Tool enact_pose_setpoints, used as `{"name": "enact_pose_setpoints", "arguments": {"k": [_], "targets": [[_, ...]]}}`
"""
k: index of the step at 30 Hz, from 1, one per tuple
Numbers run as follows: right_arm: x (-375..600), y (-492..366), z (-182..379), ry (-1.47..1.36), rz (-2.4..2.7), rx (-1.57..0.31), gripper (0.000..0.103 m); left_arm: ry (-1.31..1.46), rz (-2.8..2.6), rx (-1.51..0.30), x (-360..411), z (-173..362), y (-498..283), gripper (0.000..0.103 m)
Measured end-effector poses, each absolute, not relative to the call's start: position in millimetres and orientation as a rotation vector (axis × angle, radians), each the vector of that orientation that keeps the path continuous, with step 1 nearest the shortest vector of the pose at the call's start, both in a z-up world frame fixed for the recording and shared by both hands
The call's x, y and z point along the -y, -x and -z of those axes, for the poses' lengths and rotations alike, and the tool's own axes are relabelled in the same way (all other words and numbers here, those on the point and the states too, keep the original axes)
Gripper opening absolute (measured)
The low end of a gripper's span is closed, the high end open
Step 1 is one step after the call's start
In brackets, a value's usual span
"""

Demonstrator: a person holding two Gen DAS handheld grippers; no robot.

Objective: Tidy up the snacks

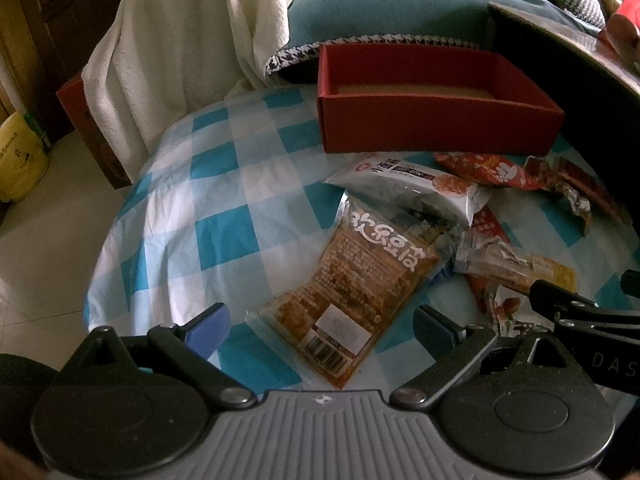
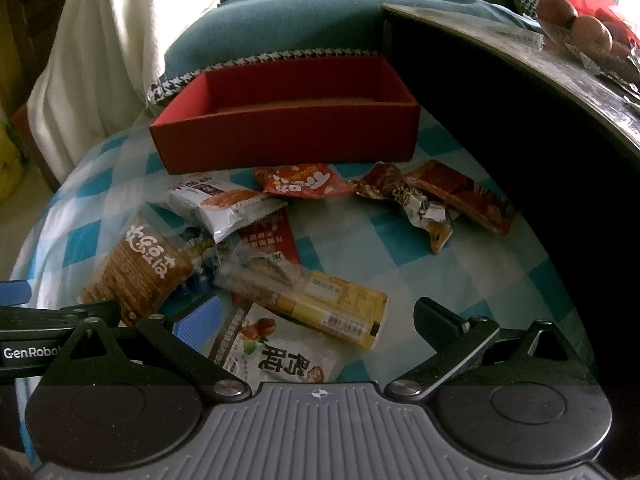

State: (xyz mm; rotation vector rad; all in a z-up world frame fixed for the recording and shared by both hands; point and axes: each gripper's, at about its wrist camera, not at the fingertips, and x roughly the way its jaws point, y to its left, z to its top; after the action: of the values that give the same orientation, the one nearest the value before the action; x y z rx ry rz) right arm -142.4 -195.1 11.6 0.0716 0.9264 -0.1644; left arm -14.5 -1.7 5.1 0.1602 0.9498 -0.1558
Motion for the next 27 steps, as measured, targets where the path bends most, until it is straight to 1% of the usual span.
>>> {"name": "enact_pose_setpoints", "arguments": {"k": [9,27], "targets": [[198.2,142.9,-6.8,-0.101,0.159,-0.96,0.103,-0.183,0.16,-0.954,5.1,-3.1,17.1,0.092],[200.2,150.8,-2.5,-0.064,0.159,-0.993,0.103,-0.226,0.187,-0.979,8.9,0.7,21.1,0.092]]}}
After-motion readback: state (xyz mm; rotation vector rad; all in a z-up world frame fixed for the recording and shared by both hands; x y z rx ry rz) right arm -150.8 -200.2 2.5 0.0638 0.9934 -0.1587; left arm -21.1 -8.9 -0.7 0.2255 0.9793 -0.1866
